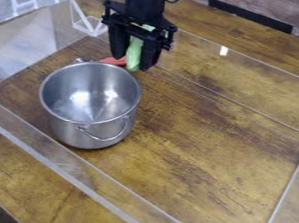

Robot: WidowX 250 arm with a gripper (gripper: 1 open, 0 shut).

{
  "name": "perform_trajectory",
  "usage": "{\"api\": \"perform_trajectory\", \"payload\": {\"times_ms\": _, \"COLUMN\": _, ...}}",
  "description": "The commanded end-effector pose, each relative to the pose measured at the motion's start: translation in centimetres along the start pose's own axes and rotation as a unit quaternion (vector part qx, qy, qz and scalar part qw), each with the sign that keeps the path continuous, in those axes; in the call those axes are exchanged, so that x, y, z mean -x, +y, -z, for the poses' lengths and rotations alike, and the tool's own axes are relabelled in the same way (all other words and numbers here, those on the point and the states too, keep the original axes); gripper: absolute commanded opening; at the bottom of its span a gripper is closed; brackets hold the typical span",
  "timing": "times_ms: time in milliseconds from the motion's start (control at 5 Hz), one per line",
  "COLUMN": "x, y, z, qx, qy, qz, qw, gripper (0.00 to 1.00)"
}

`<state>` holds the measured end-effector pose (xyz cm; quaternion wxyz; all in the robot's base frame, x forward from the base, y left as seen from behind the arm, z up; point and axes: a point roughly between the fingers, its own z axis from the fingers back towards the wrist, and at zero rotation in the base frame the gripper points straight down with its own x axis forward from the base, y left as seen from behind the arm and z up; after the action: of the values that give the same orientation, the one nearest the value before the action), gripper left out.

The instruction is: Put the green object in the silver pot

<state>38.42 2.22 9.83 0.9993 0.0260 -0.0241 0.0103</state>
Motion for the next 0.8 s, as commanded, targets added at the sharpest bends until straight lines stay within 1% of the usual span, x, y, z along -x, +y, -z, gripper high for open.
{"api": "perform_trajectory", "payload": {"times_ms": 0, "x": -0.23, "y": 1.12, "z": -4.61, "qx": -0.001, "qy": -0.063, "qz": -0.017, "qw": 0.9979, "gripper": 0.0}}
{"api": "perform_trajectory", "payload": {"times_ms": 400, "x": 0.02, "y": 1.25, "z": -4.78, "qx": 0.0, "qy": -0.062, "qz": -0.023, "qw": 0.9978, "gripper": 0.0}}
{"api": "perform_trajectory", "payload": {"times_ms": 600, "x": 0.31, "y": 1.28, "z": -5.13, "qx": 0.0, "qy": -0.065, "qz": -0.027, "qw": 0.9975, "gripper": 0.0}}
